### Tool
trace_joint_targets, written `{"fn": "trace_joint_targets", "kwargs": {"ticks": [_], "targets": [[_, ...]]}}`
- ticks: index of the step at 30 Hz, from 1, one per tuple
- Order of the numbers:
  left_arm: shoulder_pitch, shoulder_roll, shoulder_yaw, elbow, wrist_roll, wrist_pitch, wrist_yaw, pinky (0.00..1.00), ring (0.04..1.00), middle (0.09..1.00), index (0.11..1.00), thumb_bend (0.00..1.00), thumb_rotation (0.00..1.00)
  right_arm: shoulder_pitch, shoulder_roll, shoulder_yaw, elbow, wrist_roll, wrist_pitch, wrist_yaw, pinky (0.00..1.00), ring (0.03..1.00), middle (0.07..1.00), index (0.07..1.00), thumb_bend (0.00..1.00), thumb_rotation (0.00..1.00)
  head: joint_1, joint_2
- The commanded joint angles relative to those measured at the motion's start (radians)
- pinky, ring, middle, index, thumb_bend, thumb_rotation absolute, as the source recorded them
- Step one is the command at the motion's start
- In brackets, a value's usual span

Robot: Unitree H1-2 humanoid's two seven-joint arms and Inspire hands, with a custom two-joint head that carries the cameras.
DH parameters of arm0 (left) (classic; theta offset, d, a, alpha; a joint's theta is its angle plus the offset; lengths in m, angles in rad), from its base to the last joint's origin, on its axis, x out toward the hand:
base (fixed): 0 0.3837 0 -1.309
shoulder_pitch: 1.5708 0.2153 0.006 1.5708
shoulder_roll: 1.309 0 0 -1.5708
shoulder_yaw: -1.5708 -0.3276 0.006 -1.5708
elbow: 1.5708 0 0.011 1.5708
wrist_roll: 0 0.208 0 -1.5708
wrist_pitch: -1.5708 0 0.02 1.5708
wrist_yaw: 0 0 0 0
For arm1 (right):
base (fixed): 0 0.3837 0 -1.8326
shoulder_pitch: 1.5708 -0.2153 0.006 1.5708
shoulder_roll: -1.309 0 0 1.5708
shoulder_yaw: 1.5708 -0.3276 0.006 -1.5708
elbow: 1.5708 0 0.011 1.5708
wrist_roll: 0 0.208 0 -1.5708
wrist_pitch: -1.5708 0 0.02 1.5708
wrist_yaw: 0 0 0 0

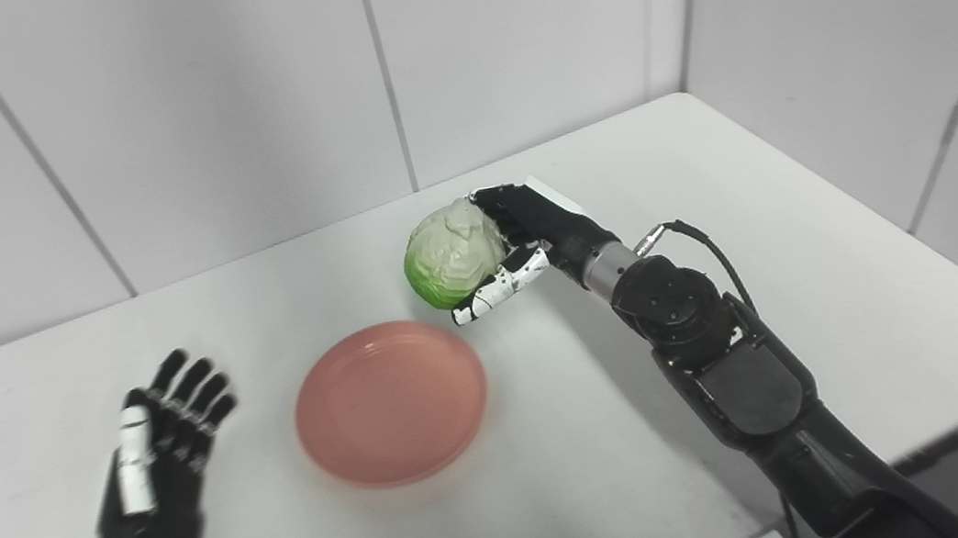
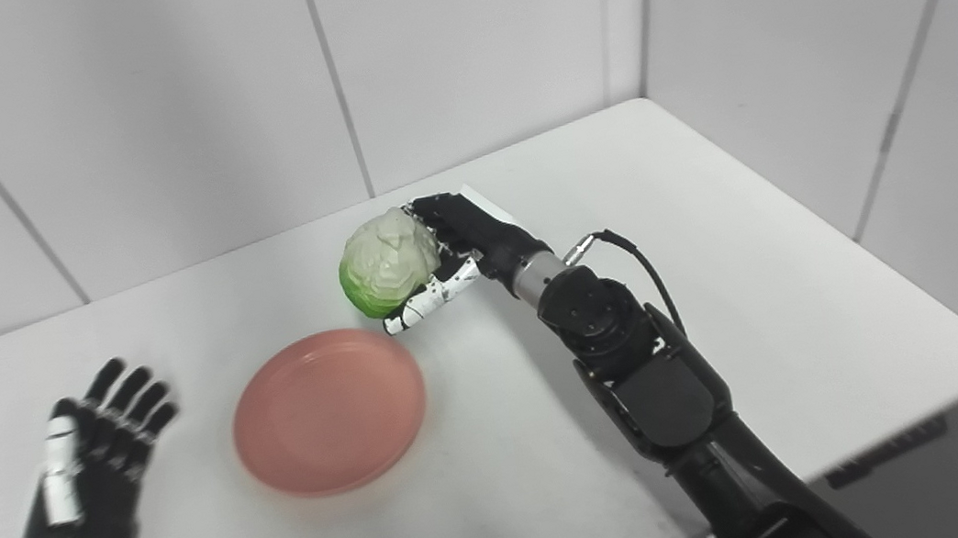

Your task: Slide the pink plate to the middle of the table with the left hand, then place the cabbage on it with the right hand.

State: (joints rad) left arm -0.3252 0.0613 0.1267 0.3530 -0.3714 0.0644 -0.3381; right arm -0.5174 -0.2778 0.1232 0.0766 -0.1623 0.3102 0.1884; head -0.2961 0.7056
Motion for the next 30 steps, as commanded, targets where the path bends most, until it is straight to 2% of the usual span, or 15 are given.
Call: {"fn": "trace_joint_targets", "kwargs": {"ticks": [1,8,12,18,23,30], "targets": [[0.05,-0.026,-0.023,0.015,0.02,0.07,0.036,0.87,0.866,0.867,0.852,0.47,0.94,-0.067,-0.002,0.021,-0.009,-0.027,-0.012,0.01,0.37,0.435,0.466,0.508,0.53,0.0,0.032,0.004],[0.062,-0.066,-0.053,-0.055,0.028,0.108,0.099,0.87,0.871,0.869,0.859,0.43,1.0,-0.099,0.021,0.089,-0.01,-0.075,-0.003,0.039,0.37,0.43,0.458,0.514,0.53,0.0,0.116,0.015],[0.065,-0.077,-0.067,-0.081,0.042,0.129,0.128,0.89,0.873,0.872,0.863,0.42,1.0,-0.102,0.03,0.117,-0.005,-0.106,-0.014,0.044,0.37,0.426,0.453,0.518,0.53,0.0,0.135,0.018],[0.063,-0.081,-0.074,-0.09,0.043,0.138,0.135,0.9,0.886,0.887,0.876,0.41,1.0,-0.099,0.043,0.148,0.024,-0.165,-0.035,0.028,0.36,0.418,0.454,0.516,0.53,0.0,0.147,0.024],[0.063,-0.086,-0.08,-0.103,0.047,0.151,0.149,0.9,0.883,0.885,0.875,0.42,1.0,-0.073,0.061,0.157,0.06,-0.177,-0.094,0.011,0.42,0.465,0.487,0.484,0.53,0.0,0.162,0.033],[0.065,-0.085,-0.085,-0.118,0.047,0.164,0.157,0.89,0.881,0.887,0.874,0.42,1.0,-0.039,0.075,0.186,0.125,-0.204,-0.21,-0.011,0.38,0.417,0.456,0.505,0.53,0.0,0.164,0.041]]}}
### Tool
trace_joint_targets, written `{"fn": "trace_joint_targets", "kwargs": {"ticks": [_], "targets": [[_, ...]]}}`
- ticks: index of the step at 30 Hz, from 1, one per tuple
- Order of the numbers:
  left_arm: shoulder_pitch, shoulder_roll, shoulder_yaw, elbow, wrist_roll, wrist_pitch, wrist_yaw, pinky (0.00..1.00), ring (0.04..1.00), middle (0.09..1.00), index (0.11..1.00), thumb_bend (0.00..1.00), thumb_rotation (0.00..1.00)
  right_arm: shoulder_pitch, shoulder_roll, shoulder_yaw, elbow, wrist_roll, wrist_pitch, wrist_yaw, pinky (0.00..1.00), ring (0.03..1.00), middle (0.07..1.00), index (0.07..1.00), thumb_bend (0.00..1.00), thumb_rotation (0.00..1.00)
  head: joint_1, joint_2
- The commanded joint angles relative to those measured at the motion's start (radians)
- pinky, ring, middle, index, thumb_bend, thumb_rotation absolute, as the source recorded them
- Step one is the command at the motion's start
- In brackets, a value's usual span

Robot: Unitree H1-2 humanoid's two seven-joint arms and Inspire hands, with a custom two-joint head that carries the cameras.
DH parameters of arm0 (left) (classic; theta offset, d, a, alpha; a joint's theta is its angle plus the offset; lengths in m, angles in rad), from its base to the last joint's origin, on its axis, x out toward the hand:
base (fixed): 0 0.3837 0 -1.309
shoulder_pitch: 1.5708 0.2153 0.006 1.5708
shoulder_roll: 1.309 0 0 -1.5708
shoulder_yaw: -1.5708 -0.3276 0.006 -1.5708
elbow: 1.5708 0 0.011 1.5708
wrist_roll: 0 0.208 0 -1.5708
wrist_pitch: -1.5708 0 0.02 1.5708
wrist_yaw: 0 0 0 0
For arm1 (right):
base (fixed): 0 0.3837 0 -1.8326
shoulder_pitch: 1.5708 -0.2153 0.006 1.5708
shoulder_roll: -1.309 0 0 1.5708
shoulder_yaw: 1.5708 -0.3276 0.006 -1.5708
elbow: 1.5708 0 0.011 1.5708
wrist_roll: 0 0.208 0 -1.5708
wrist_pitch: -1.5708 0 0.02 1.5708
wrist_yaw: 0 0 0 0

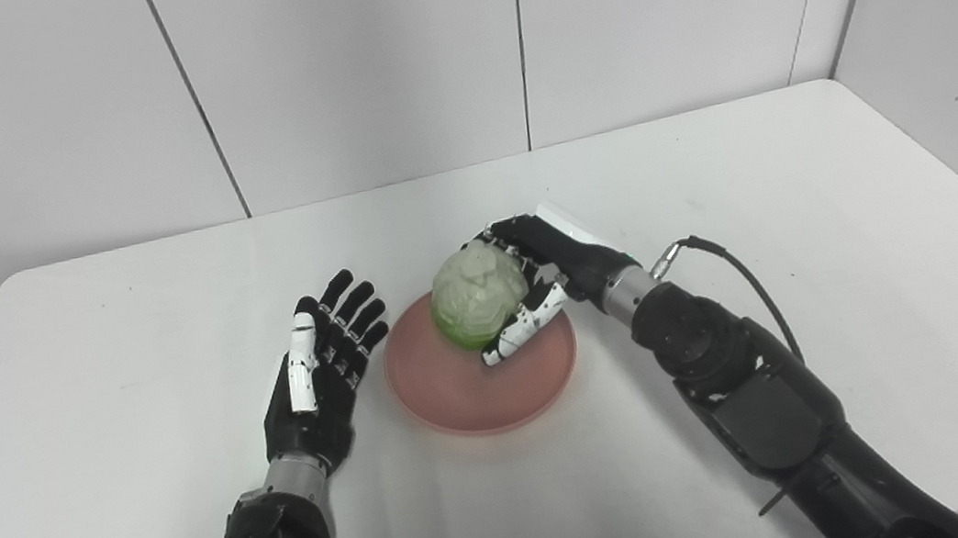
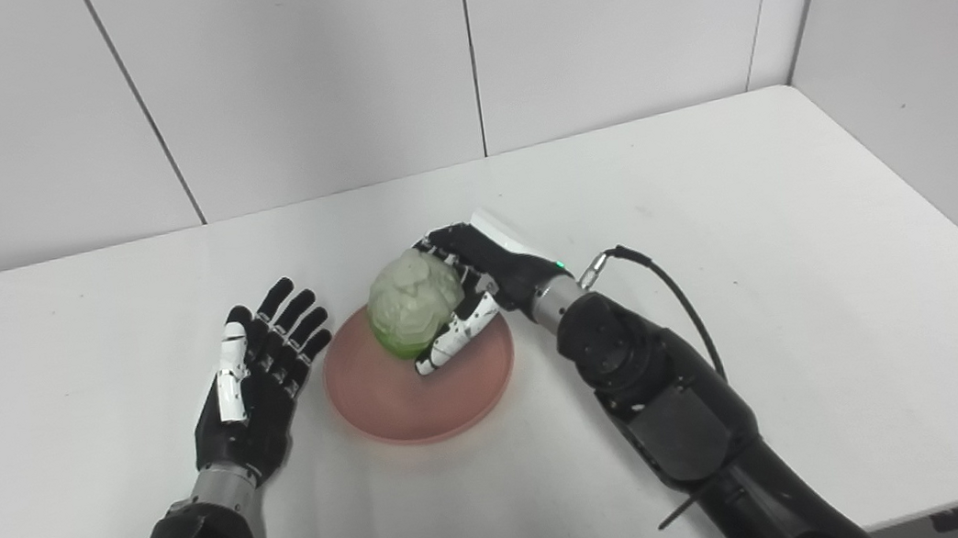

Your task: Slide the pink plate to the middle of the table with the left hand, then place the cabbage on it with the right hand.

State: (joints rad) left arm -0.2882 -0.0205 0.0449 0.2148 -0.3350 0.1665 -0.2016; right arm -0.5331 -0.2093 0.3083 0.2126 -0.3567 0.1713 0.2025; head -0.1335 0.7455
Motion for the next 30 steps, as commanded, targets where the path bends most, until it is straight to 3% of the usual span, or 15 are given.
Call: {"fn": "trace_joint_targets", "kwargs": {"ticks": [1,12,19,21,22,23,28,30], "targets": [[0.027,-0.003,-0.003,0.022,0.01,0.061,0.02,0.89,0.881,0.886,0.872,0.42,1.0,-0.019,0.007,0.005,-0.007,-0.015,-0.079,-0.028,0.38,0.417,0.454,0.506,0.53,0.0,0.001,0.001],[0.029,-0.006,-0.006,0.006,0.015,0.074,0.029,0.89,0.881,0.884,0.872,0.42,1.0,0.024,0.0,0.034,0.055,-0.065,-0.272,-0.067,0.4,0.433,0.461,0.51,0.53,0.0,0.008,0.017],[0.026,-0.009,-0.007,0.007,0.018,0.079,0.032,0.89,0.878,0.882,0.874,0.43,1.0,0.032,-0.011,0.068,0.034,-0.112,-0.271,-0.038,0.46,0.511,0.477,0.51,0.53,0.0,0.01,0.017],[0.025,-0.01,-0.006,0.01,0.016,0.077,0.029,0.89,0.879,0.885,0.877,0.43,1.0,0.031,-0.015,0.08,0.029,-0.129,-0.279,-0.041,0.49,0.545,0.56,0.498,0.52,0.09,0.009,0.016],[0.024,-0.01,-0.006,0.011,0.014,0.076,0.027,0.89,0.882,0.886,0.878,0.43,1.0,0.031,-0.017,0.084,0.027,-0.136,-0.282,-0.043,0.52,0.57,0.599,0.587,0.72,0.13,0.009,0.016],[0.024,-0.01,-0.006,0.012,0.013,0.075,0.027,0.89,0.883,0.887,0.879,0.43,1.0,0.03,-0.018,0.087,0.026,-0.139,-0.286,-0.045,0.53,0.583,0.617,0.626,0.8,0.15,0.008,0.015],[0.023,-0.008,-0.009,0.019,0.018,0.063,0.023,0.89,0.88,0.885,0.879,0.44,1.0,0.027,-0.022,0.098,0.001,-0.164,-0.273,-0.024,0.6,0.663,0.696,0.715,0.89,0.31,0.007,0.013],[0.023,-0.01,-0.008,0.02,0.019,0.062,0.026,0.88,0.879,0.882,0.876,0.44,1.0,0.021,-0.031,0.112,-0.016,-0.194,-0.241,0.009,0.67,0.742,0.775,0.78,0.93,0.42,0.007,0.012]]}}
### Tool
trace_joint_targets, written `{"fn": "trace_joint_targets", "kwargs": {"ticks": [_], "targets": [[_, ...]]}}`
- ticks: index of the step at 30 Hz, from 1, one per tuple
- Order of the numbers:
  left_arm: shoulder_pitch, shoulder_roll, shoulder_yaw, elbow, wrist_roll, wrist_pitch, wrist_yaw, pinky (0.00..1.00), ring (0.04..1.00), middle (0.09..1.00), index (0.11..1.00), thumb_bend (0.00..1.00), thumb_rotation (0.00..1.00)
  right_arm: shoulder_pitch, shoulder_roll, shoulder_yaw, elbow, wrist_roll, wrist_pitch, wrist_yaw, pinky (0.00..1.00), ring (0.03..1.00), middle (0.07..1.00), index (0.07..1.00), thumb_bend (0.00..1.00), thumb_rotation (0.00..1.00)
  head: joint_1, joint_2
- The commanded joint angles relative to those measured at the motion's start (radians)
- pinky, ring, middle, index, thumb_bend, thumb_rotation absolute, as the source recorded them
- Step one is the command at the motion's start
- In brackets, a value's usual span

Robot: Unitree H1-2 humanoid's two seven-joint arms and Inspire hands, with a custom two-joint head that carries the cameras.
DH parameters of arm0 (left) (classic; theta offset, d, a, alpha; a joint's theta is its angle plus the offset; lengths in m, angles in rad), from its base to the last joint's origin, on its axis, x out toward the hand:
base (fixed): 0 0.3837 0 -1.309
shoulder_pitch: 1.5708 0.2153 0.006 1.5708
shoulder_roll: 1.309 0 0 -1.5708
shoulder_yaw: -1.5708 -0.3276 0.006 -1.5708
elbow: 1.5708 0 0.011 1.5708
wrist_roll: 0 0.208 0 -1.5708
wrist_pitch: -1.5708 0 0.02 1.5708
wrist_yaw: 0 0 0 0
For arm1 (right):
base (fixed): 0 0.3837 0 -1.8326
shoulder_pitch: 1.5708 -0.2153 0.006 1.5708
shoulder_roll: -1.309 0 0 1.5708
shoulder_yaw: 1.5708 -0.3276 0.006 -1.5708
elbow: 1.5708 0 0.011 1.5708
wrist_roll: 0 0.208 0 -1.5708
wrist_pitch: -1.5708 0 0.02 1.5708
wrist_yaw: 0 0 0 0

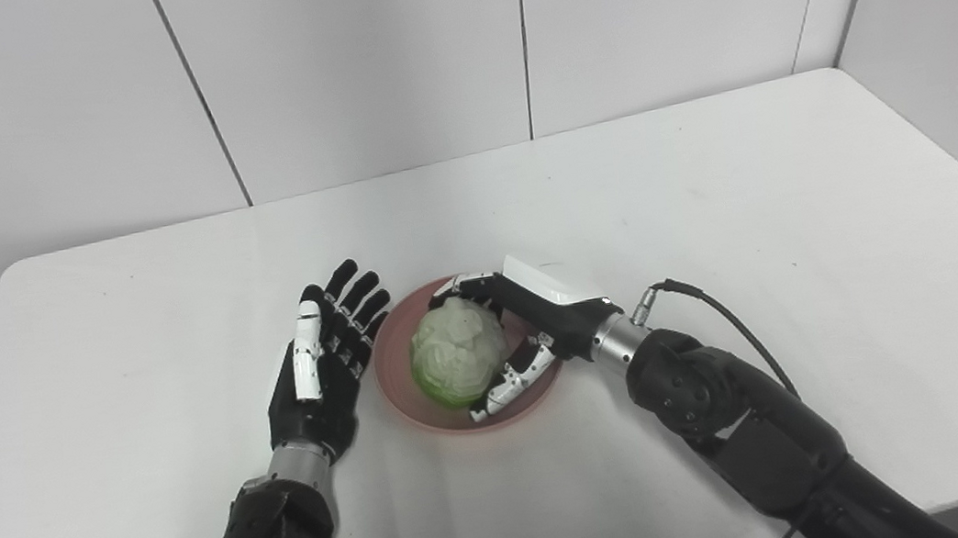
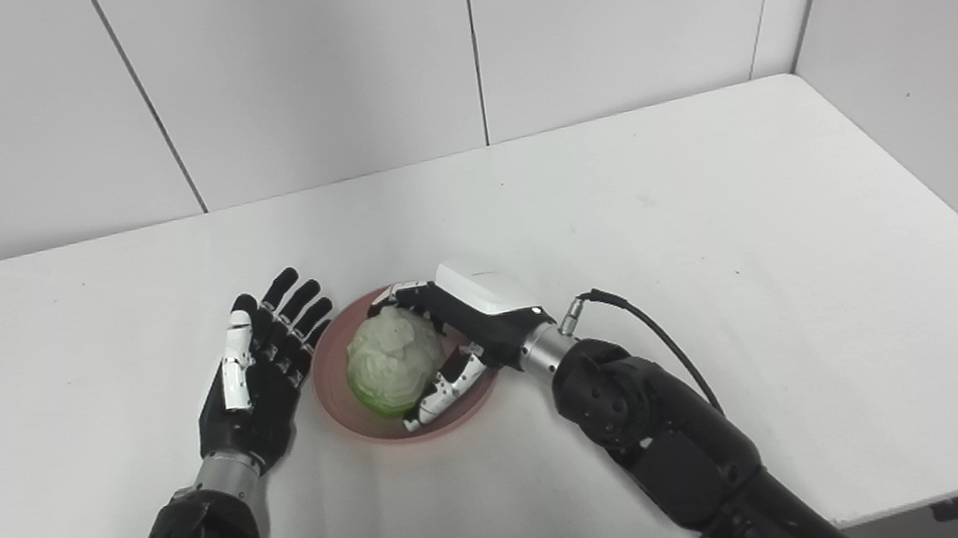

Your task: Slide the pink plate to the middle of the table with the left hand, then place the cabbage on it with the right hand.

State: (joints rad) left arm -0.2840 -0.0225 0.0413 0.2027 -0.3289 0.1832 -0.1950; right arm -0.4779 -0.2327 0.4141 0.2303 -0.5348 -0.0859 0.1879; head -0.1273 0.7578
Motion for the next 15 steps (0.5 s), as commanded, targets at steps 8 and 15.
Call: {"fn": "trace_joint_targets", "kwargs": {"ticks": [8,15], "targets": [[0.017,-0.012,-0.004,0.037,0.014,0.04,0.021,0.88,0.877,0.884,0.878,0.45,1.0,-0.038,-0.019,0.022,-0.084,-0.096,0.079,0.093,0.9,0.972,0.988,0.99,1.0,0.62,0.001,-0.001],[0.016,-0.014,-0.002,0.034,0.011,0.048,0.022,0.88,0.876,0.882,0.879,0.45,1.0,-0.046,-0.021,0.002,-0.1,-0.102,0.081,0.124,0.97,1.0,1.0,1.0,1.0,0.68,0.005,-0.002]]}}
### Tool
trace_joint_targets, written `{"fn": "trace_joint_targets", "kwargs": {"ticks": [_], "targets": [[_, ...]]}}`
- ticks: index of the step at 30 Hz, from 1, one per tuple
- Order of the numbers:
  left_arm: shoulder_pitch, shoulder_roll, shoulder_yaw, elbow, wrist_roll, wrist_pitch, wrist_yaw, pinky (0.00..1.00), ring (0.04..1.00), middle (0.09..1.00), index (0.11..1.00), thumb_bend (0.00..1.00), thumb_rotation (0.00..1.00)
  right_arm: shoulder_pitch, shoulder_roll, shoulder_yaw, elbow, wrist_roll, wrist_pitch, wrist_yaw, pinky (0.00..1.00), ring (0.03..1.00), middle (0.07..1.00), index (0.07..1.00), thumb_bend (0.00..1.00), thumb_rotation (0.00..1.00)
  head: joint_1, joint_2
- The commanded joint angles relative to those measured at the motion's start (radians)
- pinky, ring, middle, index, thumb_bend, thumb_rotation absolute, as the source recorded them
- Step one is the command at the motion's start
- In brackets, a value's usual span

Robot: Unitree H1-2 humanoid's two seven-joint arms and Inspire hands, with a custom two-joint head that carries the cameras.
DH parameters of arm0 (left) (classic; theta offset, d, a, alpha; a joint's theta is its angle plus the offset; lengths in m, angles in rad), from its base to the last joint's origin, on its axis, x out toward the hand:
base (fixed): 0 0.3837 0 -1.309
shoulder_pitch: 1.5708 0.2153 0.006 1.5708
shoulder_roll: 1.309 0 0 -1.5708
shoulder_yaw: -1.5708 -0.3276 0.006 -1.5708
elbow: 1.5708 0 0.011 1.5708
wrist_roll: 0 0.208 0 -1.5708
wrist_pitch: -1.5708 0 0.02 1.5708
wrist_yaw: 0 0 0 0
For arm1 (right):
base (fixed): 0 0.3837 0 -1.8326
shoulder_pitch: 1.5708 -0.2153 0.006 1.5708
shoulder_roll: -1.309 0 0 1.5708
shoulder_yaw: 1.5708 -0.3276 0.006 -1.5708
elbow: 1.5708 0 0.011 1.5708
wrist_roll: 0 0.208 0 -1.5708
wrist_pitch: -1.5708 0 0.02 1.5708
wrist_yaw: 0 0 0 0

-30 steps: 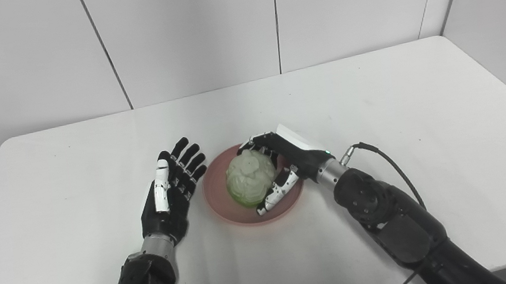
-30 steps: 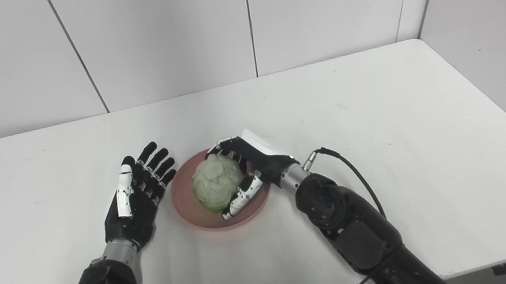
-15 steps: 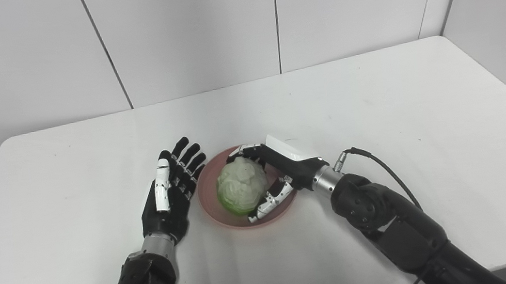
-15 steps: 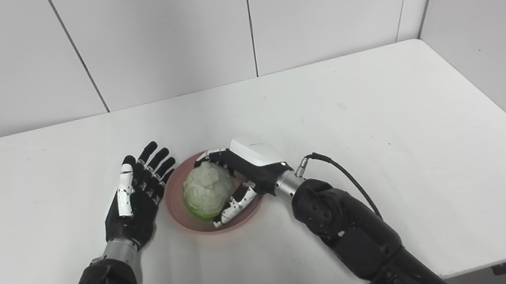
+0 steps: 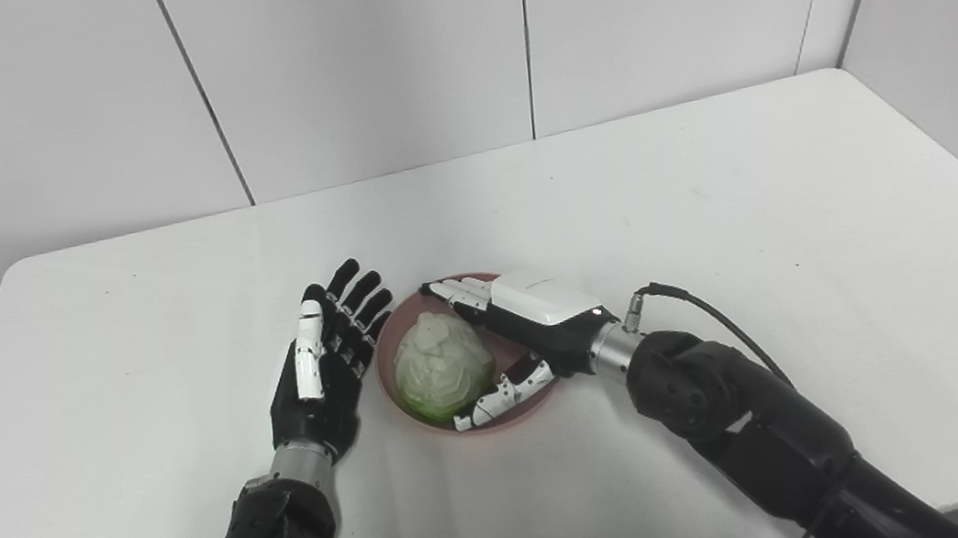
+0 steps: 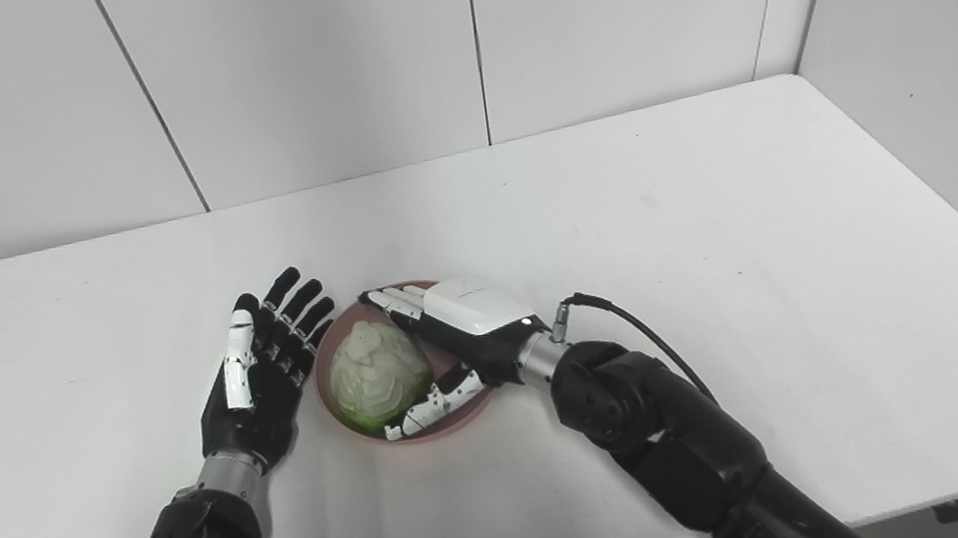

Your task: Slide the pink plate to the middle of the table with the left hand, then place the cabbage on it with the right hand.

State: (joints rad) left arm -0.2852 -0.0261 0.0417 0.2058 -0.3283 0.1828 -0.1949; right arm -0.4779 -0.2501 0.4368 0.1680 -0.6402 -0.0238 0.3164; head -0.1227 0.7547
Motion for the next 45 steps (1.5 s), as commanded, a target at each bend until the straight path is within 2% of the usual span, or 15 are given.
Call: {"fn": "trace_joint_targets", "kwargs": {"ticks": [1,5,8,11,13,14,15,17,22,23,27,31,32,36,45], "targets": [[0.017,-0.01,-0.002,0.03,0.009,0.05,0.022,0.88,0.879,0.885,0.882,0.45,1.0,-0.047,-0.004,-0.023,-0.043,0.002,0.021,-0.001,0.98,1.0,1.0,1.0,1.0,0.69,0.001,0.001],[0.018,-0.009,-0.002,0.027,0.017,0.042,0.027,0.87,0.881,0.887,0.884,0.44,1.0,-0.054,-0.01,-0.04,-0.085,0.007,0.037,0.016,0.99,1.0,1.0,1.0,1.0,0.68,0.007,-0.002],[0.02,-0.008,-0.003,0.019,0.03,0.021,0.036,0.88,0.884,0.891,0.887,0.46,1.0,-0.057,-0.015,-0.06,-0.131,0.017,0.05,0.032,1.0,1.0,1.0,1.0,1.0,0.74,0.009,-0.004],[0.032,-0.015,0.001,-0.036,0.046,0.015,0.062,0.91,0.898,0.899,0.892,0.46,1.0,-0.046,-0.007,-0.113,-0.204,0.063,0.069,0.029,0.99,1.0,1.0,1.0,1.0,0.73,0.015,-0.007],[0.048,-0.016,-0.01,-0.099,0.091,0.0,0.089,0.92,0.915,0.913,0.906,0.44,1.0,-0.029,0.01,-0.163,-0.263,0.119,0.092,0.021,0.93,1.0,1.0,1.0,1.0,0.72,0.02,-0.009],[0.057,-0.013,-0.017,-0.128,0.117,-0.02,0.099,0.93,0.917,0.917,0.91,0.43,1.0,-0.016,0.019,-0.19,-0.301,0.132,0.11,0.009,0.92,1.0,1.0,1.0,1.0,0.72,0.024,-0.009],[0.067,-0.008,-0.023,-0.156,0.14,-0.037,0.104,0.93,0.922,0.923,0.918,0.43,1.0,-0.001,0.031,-0.221,-0.336,0.15,0.127,-0.009,0.89,0.997,1.0,1.0,1.0,0.8,0.028,-0.011],[0.084,0.005,-0.032,-0.193,0.182,-0.063,0.11,0.97,0.968,0.967,0.956,0.48,1.0,0.032,0.051,-0.273,-0.385,0.191,0.158,-0.03,0.93,1.0,1.0,1.0,0.99,0.97,0.035,-0.016],[0.127,0.03,-0.049,-0.215,0.26,-0.149,0.113,1.0,0.999,0.999,0.997,0.54,1.0,0.138,0.098,-0.359,-0.398,0.286,0.158,-0.098,0.99,1.0,1.0,1.0,0.94,1.0,0.058,-0.021],[0.142,0.032,-0.058,-0.227,0.282,-0.164,0.118,1.0,1.0,1.0,0.999,0.52,1.0,0.171,0.118,-0.379,-0.391,0.317,0.156,-0.118,1.0,1.0,1.0,1.0,0.97,1.0,0.062,-0.021],[0.207,0.044,-0.083,-0.263,0.352,-0.22,0.135,1.0,1.0,1.0,1.0,0.5,1.0,0.279,0.161,-0.416,-0.357,0.384,0.124,-0.174,1.0,1.0,1.0,1.0,0.93,1.0,0.074,-0.026],[0.255,0.046,-0.086,-0.27,0.37,-0.266,0.142,1.0,1.0,1.0,1.0,0.5,1.0,0.356,0.198,-0.432,-0.321,0.461,0.083,-0.206,1.0,1.0,1.0,1.0,0.79,1.0,0.088,-0.029],[0.264,0.044,-0.085,-0.269,0.37,-0.272,0.144,1.0,1.0,1.0,1.0,0.49,1.0,0.373,0.201,-0.433,-0.312,0.479,0.071,-0.209,1.0,1.0,1.0,1.0,0.65,1.0,0.088,-0.029],[0.301,0.045,-0.09,-0.276,0.368,-0.263,0.135,1.0,1.0,1.0,1.0,0.47,1.0,0.406,0.219,-0.427,-0.297,0.498,0.071,-0.233,1.0,1.0,1.0,1.0,0.37,1.0,0.092,-0.03],[0.289,0.053,-0.086,-0.254,0.339,-0.236,0.118,1.0,1.0,1.0,1.0,0.45,1.0,0.401,0.213,-0.412,-0.267,0.516,0.078,-0.251,0.98,0.988,0.984,0.988,0.22,1.0,0.089,-0.03]]}}
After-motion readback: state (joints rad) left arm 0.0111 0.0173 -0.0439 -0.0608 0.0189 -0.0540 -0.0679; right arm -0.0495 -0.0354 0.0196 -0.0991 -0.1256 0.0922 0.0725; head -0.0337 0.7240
